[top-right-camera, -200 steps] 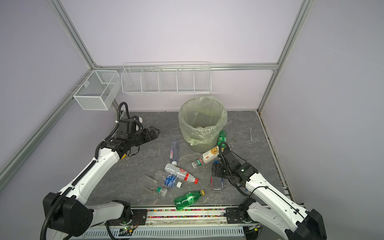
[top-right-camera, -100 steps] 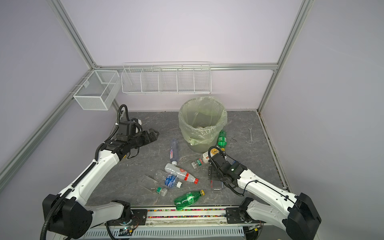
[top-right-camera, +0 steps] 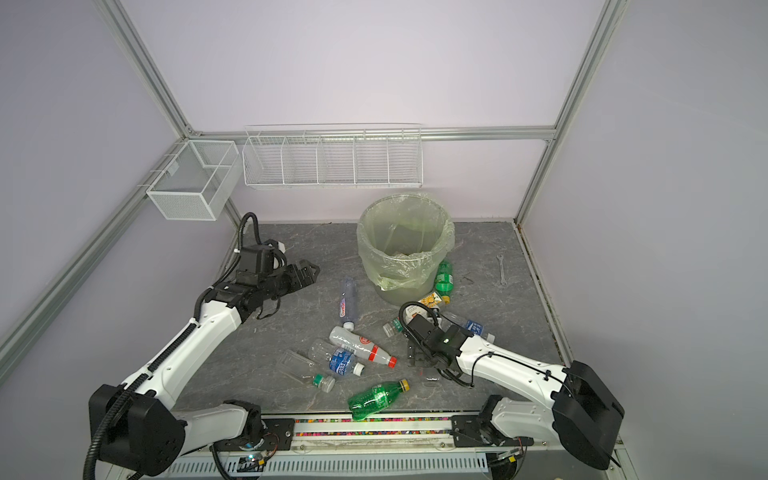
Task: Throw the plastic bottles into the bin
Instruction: 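Lower the right gripper around the blue-capped clear bottle and close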
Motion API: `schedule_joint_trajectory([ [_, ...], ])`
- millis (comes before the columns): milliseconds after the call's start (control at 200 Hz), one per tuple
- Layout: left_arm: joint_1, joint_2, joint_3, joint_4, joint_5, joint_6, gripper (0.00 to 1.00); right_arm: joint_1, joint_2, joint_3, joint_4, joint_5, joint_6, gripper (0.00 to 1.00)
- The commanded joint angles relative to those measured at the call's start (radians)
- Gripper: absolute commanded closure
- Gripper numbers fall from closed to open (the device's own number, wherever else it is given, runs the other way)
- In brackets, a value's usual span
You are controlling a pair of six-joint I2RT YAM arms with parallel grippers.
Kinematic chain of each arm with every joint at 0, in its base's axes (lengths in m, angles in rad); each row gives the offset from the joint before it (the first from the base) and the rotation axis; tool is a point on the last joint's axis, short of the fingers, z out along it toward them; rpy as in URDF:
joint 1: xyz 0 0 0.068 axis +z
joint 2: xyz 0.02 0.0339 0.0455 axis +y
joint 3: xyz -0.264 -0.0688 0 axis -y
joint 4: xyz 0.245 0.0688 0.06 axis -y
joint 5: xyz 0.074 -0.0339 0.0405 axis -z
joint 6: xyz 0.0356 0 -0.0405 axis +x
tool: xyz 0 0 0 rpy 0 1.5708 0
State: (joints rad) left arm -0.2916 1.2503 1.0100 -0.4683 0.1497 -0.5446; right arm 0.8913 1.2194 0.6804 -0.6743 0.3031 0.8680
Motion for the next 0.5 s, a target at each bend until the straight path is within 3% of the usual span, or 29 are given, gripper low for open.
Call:
schedule_joint_trajectory([
  [0,0.006,0.011,0.012,0.002,-0.015,0.013,0.01,0.011,0.034,-0.005,0.017,0.025,0.028,0.01],
  [85,0.008,0.009,0.008,0.001,-0.024,0.014,0.01,0.013,0.058,-0.002,0.024,0.021,0.029,0.02],
  [275,0.009,0.007,0.0,-0.001,-0.024,0.014,0.01,0.026,0.068,0.001,0.033,0.023,0.025,0.2],
  [495,0.01,0.005,0.003,0.011,-0.03,0.008,0.01,0.031,0.053,0.015,0.023,0.035,0.001,0.34],
])
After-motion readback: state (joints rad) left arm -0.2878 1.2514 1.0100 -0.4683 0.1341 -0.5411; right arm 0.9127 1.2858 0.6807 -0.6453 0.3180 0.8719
